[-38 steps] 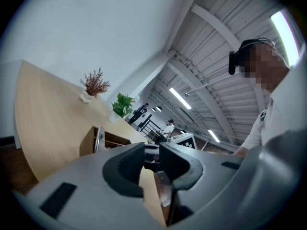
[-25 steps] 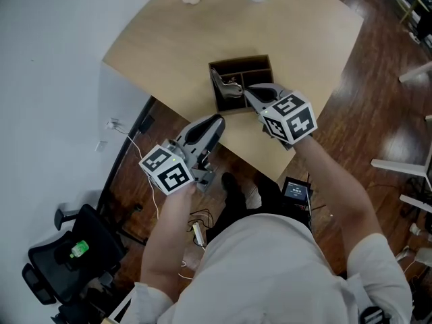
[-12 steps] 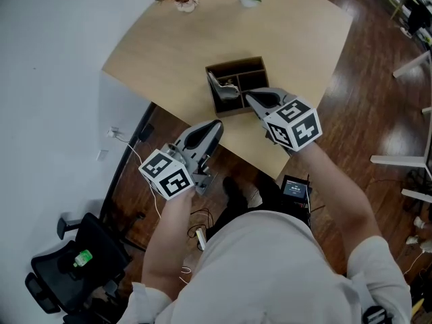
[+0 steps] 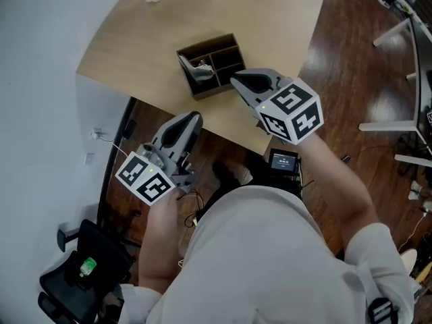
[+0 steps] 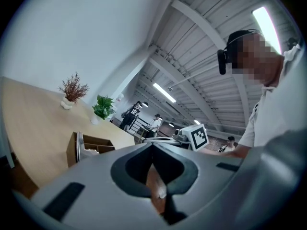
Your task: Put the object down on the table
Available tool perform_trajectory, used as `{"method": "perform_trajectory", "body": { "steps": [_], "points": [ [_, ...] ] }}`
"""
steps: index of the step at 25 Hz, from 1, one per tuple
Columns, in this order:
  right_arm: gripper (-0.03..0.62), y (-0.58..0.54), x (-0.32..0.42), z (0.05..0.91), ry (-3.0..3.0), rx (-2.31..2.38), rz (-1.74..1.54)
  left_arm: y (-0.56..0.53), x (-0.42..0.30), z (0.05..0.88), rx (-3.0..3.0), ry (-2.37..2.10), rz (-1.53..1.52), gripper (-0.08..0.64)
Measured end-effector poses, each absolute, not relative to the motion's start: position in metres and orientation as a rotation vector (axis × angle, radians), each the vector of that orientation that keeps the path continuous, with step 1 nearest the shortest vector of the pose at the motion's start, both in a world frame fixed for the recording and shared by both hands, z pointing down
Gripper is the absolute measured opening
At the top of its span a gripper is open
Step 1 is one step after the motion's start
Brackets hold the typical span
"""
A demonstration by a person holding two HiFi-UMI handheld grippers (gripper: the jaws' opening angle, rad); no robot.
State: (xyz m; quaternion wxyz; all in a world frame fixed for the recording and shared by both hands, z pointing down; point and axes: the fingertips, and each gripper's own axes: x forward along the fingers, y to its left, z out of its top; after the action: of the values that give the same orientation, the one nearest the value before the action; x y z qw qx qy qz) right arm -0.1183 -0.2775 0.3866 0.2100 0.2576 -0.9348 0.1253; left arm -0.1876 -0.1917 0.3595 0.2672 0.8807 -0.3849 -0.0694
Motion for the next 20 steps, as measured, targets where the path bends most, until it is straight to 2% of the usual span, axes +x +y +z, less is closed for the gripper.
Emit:
{"method": "perform_trajectory", "body": {
  "steps": [20],
  "points": [
    [0.003,-0.209,-0.035,0.376,-2.569,0.962,0.495,-0.143,-0.16,0.365,2.364,-0.85,-0.149,0.002]
  ]
}}
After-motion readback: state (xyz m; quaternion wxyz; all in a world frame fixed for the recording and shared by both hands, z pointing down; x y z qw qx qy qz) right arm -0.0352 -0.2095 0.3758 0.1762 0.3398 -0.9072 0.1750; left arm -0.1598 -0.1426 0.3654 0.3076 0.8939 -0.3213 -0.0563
